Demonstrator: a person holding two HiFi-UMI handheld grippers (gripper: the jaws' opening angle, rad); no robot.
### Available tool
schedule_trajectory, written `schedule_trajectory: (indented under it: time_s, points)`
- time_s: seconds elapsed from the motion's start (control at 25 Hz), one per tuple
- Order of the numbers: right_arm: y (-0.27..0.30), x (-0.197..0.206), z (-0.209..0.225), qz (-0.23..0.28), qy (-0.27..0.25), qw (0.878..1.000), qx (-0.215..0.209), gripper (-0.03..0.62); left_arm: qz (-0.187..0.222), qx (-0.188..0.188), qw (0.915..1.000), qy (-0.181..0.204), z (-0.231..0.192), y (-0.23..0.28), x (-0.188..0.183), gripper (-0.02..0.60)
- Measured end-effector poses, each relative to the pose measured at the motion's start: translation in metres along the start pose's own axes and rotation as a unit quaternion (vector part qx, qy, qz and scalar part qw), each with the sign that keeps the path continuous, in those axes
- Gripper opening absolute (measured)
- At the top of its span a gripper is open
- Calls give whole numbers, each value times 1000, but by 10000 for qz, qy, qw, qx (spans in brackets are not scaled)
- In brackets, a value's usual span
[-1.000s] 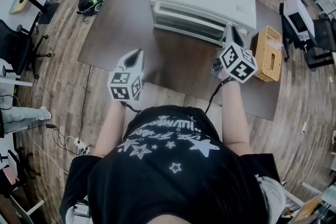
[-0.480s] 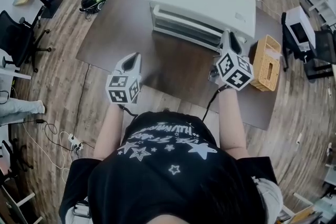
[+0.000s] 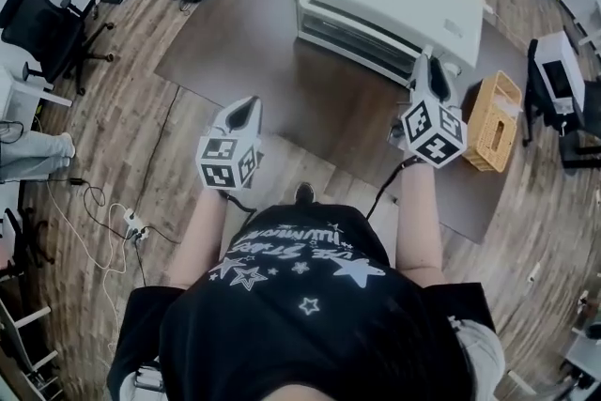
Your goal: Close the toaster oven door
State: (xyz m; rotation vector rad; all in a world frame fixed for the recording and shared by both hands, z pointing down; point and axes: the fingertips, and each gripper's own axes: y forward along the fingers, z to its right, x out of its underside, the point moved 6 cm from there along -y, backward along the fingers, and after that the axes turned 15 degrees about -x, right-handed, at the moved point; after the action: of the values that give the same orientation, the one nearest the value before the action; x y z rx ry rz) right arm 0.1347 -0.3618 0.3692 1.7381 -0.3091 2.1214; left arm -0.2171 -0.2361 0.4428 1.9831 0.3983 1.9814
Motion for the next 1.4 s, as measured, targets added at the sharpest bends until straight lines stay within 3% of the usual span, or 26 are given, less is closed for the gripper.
schedule_trajectory:
  time_s: [0.52,0.8,1.08,1.4]
  points:
    - [-68,26,-82,-247,-90,9918,-1247,106,75,-1056,9933,-466,4,-173,69,11]
    - [-159,49,-128,-672,-265,9779,-1964,72,160,-1602,9838,-790,29,-294,122,11]
    - [-252,81,-129,-1315,-289,9666,-2182,5,-77,-1636,9814,-1005,68,-368,173,11]
    - [-303,94,-123,-1773,-489,9501,-2520,5,-191,-1489,9827,-1089,106,-392,191,11]
